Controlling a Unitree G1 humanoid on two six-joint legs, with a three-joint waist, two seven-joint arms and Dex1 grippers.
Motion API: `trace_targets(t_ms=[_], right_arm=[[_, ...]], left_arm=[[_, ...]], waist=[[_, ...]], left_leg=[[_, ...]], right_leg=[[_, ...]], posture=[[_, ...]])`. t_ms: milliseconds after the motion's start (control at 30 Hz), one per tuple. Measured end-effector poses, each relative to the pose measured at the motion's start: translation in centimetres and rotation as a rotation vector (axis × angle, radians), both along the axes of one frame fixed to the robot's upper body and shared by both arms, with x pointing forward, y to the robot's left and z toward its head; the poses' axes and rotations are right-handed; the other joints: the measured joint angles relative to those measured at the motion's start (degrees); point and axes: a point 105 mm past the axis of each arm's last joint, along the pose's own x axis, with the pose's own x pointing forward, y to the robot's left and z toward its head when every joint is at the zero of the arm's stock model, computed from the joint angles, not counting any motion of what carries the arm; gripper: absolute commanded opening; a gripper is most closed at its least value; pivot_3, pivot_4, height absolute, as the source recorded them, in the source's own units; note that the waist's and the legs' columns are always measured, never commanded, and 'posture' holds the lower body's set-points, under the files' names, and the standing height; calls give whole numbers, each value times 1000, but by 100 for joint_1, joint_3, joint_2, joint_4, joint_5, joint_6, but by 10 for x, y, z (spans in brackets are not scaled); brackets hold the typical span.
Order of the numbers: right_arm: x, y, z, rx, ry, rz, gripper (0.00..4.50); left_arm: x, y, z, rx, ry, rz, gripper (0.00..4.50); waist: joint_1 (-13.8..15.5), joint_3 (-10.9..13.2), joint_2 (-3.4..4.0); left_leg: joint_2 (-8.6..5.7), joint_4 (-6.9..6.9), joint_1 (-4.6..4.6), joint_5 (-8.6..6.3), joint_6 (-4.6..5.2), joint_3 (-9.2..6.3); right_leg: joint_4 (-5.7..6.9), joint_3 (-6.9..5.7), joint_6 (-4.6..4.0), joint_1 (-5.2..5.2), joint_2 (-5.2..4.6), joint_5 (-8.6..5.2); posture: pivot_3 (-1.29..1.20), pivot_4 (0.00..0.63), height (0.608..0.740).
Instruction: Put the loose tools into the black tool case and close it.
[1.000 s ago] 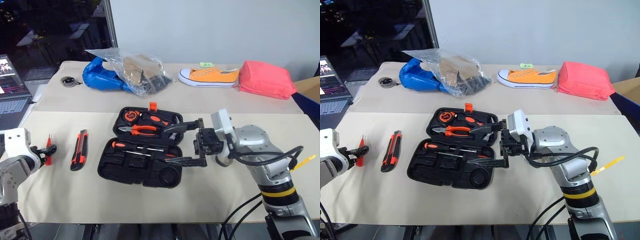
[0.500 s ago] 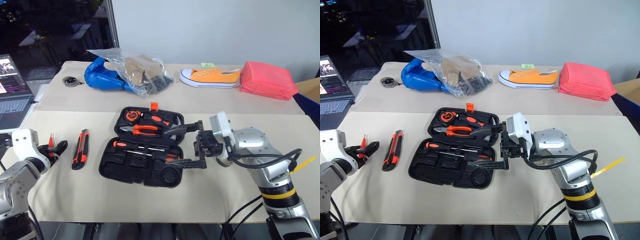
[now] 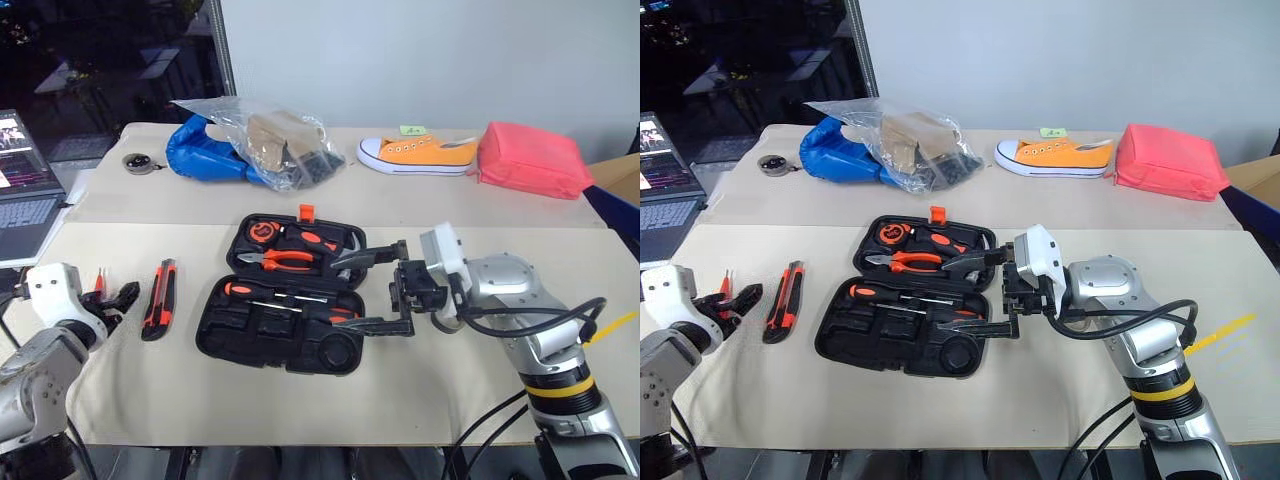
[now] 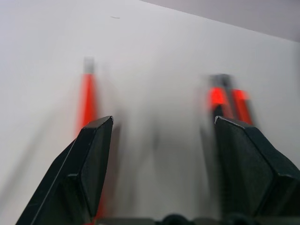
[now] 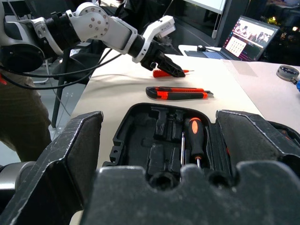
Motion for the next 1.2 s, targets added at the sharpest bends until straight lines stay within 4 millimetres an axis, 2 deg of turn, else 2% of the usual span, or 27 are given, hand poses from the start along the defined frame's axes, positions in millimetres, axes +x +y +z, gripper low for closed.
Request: trace_targets(t_ms=[233, 400, 800, 967, 1100, 1200], right_arm=[[-1, 1, -1, -3, 4, 8, 4468], [-1, 1, -2, -5, 5, 11, 4468], [-1, 1, -2, -11, 7, 9, 4468], [-1, 2, -3, -12, 8, 9, 4468], [-1, 2, -3, -12, 8, 10, 4468], [-1, 2, -3, -12, 8, 10, 4468]], left_arm=[[-2, 5, -1, 26, -6, 40, 3722], [-7, 5, -12, 35, 36, 49, 3722], [-5, -17, -21, 47, 60, -64, 3722], [-4, -13, -18, 69, 48, -38, 3722], [0, 1, -1, 56, -4, 67, 3722], [1, 3, 0, 49, -8, 110, 3722]], waist=[[-1, 0, 0], [-2, 0, 0], [1, 0, 0], [-1, 0, 0], [5, 0, 0], [0, 0, 0]], left_leg=[[0, 3, 1, 0, 0, 1], [1, 2, 1, 0, 0, 1], [-1, 5, 5, 0, 0, 3], [-1, 6, 6, 0, 0, 3], [-1, 8, 6, 0, 0, 2], [-2, 9, 6, 0, 0, 3]], right_leg=[[1, 0, 0, 2, 0, 0], [2, 0, 0, 1, 1, 0], [12, 1, 0, 2, 2, 0], [13, 2, 0, 2, 3, 0], [15, 0, 0, 5, 4, 0], [15, 3, 1, 4, 3, 0]], posture=[[0, 150, 740], [0, 150, 740], [0, 150, 740], [0, 150, 740], [0, 150, 740], [0, 150, 740]])
